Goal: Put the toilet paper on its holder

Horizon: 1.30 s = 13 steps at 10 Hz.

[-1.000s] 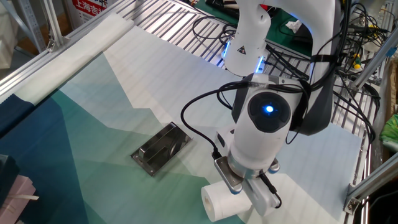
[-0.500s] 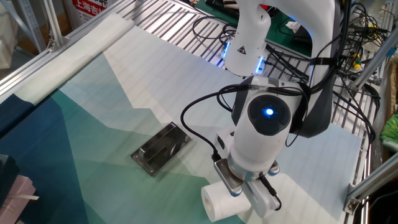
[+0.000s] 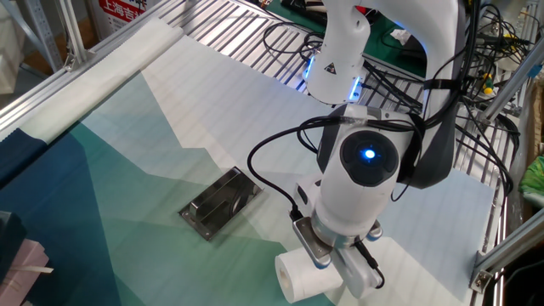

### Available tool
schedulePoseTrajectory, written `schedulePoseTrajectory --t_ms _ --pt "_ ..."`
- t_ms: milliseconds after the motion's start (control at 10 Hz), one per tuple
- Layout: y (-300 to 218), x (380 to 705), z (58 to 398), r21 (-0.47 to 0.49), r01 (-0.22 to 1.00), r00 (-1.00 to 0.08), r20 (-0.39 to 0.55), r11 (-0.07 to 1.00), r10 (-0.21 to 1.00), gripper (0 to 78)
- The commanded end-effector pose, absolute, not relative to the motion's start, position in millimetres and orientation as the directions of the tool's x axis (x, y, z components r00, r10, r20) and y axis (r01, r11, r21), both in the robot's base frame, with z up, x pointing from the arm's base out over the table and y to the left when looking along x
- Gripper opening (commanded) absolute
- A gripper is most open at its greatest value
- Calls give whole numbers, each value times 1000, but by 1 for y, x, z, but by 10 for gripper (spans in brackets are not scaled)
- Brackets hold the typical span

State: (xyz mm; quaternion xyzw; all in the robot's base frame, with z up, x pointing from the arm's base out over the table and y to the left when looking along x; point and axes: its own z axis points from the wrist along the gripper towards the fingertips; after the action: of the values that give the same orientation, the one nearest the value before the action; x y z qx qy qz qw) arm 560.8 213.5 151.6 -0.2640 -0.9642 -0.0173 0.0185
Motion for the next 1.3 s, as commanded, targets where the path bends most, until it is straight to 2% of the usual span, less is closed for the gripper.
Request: schedulePoseTrajectory --t_ms 100,1100,1300 --pt "214 562 153 22 510 -860 43 860 509 774" --pt "214 562 153 22 510 -860 43 860 509 774" --pt "221 568 142 34 553 -833 15 832 553 774"
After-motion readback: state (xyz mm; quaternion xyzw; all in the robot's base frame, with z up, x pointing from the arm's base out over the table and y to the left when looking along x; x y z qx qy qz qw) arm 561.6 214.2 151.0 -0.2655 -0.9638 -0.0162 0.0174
